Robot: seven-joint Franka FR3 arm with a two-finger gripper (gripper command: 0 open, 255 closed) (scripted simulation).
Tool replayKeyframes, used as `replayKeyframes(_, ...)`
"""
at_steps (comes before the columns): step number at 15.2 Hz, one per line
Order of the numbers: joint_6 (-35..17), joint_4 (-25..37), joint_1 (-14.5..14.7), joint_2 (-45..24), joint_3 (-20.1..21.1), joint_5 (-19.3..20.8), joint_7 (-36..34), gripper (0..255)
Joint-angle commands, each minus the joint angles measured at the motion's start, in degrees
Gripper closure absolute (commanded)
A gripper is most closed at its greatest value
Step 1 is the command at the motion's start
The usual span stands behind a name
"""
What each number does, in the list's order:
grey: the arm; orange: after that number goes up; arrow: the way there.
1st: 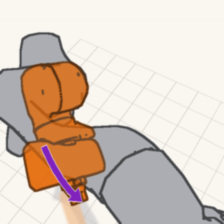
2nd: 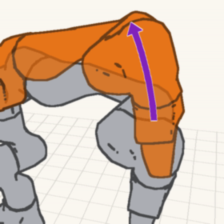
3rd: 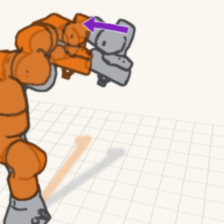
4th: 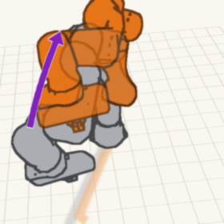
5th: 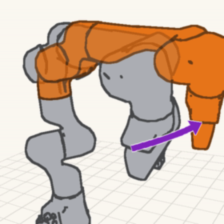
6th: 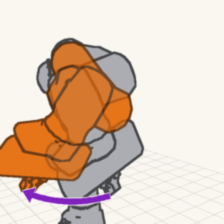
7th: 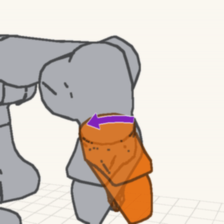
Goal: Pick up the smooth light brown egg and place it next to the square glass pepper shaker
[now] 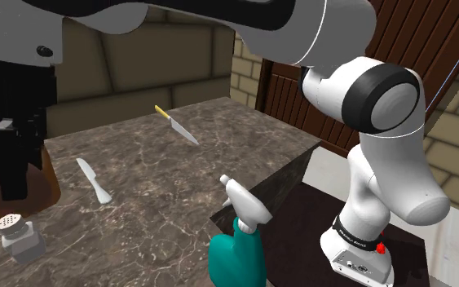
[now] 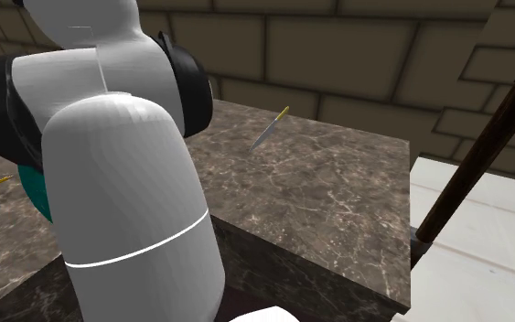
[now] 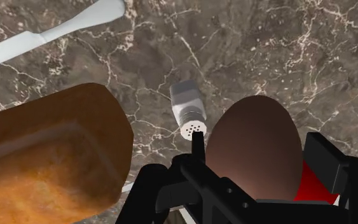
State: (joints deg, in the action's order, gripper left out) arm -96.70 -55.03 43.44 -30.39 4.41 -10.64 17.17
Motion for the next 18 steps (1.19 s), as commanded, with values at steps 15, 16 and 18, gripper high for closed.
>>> replayKeyframes(15,-14.1,-17.6,0.0,3.4,0.0,-0.9,2.7,255)
replayKeyframes(16,-14.8,-18.4,0.0,3.4,0.0,-0.9,2.8,255)
replayKeyframes(18,-16.4,-20.0,0.0,3.5,0.1,-1.0,3.1,255)
